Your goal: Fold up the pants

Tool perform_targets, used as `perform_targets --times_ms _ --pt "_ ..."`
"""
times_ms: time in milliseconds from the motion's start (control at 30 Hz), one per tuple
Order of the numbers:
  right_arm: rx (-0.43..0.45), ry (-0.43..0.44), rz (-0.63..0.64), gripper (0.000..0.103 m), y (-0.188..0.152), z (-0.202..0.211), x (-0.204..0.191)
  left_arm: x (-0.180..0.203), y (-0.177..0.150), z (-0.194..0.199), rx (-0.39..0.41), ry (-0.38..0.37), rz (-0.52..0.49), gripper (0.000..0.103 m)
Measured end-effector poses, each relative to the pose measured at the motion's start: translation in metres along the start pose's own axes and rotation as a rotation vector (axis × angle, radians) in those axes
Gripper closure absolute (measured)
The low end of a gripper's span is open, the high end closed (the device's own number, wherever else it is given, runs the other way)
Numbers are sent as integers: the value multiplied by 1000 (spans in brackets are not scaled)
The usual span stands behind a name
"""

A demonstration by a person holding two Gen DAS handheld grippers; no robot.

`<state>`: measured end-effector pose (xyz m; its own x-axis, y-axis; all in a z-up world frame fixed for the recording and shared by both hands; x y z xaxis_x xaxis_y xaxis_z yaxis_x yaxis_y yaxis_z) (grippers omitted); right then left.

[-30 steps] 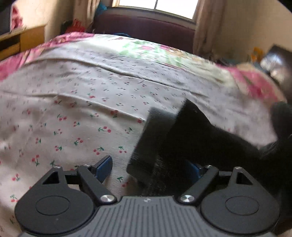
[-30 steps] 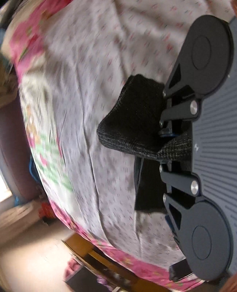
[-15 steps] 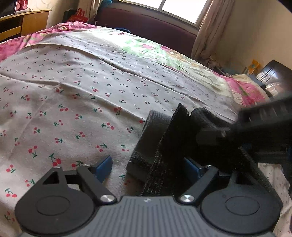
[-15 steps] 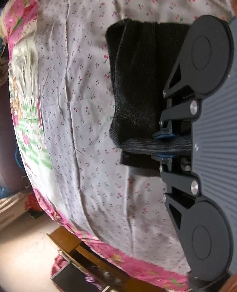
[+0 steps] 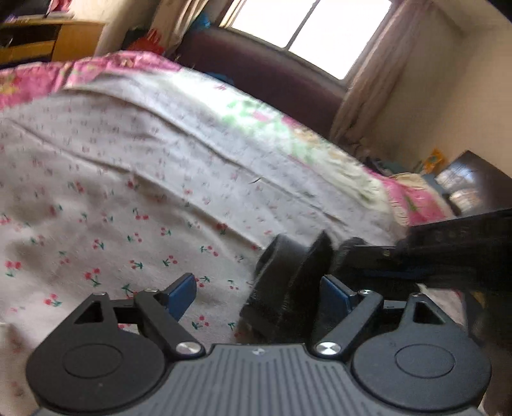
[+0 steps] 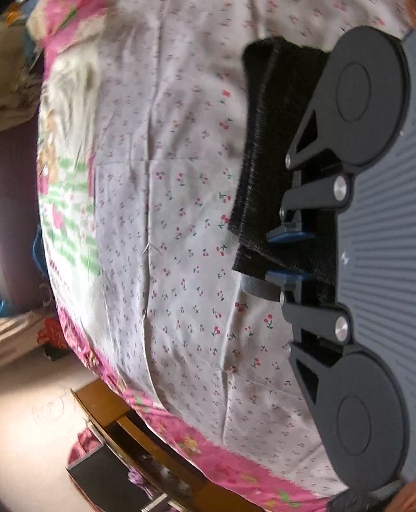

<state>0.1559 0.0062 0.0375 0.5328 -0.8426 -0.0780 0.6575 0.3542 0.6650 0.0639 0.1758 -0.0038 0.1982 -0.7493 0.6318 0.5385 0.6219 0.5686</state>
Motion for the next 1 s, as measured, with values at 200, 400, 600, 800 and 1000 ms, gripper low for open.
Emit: perform_targets --times_ms 200,400,600,800,1000 --pt "-50 31 22 61 -7 2 4 36 -42 -3 -102 3 -218 4" --pt "-134 18 72 55 -8 -27 -2 38 -58 -28 -176 45 -276 5" --pt "-172 14 131 78 -13 -41 4 16 -45 -37 -193 37 -150 33" --pt "-170 68 53 102 -20 -29 35 10 -36 -27 -149 2 -108 50" --pt "-193 107 47 58 -14 -15 25 24 -41 -18 -87 49 -225 40"
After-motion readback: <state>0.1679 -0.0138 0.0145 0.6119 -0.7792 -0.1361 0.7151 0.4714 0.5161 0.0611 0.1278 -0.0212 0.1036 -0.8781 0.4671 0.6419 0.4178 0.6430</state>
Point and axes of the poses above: each gripper's, at about its wrist camera, not at the fingertips, and z roughly against the way its jaws point, x to its right, y to its top, the point moved 4 cm from there along -z, roughly the way its jaws point, and after that the axes turned 15 degrees about z, right-handed, at the moved point
